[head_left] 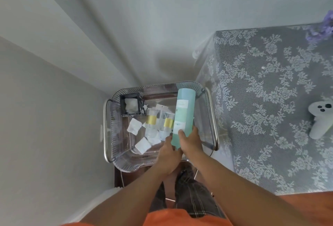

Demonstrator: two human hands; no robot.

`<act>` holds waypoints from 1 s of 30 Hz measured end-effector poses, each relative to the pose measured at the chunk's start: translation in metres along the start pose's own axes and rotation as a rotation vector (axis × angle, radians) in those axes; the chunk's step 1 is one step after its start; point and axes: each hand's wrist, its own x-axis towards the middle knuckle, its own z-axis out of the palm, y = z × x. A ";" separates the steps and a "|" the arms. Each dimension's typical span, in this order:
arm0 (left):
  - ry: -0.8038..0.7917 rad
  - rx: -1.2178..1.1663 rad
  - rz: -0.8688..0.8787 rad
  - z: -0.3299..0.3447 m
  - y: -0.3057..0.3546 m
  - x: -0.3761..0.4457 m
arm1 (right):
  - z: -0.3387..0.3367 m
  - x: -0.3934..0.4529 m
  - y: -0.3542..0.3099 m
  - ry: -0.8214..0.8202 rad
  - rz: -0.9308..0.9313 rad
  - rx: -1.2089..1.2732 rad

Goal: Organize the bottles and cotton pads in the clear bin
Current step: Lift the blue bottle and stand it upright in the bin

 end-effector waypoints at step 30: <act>0.242 -0.118 0.424 -0.085 0.160 -0.018 | -0.092 -0.023 -0.111 -0.065 -0.268 0.291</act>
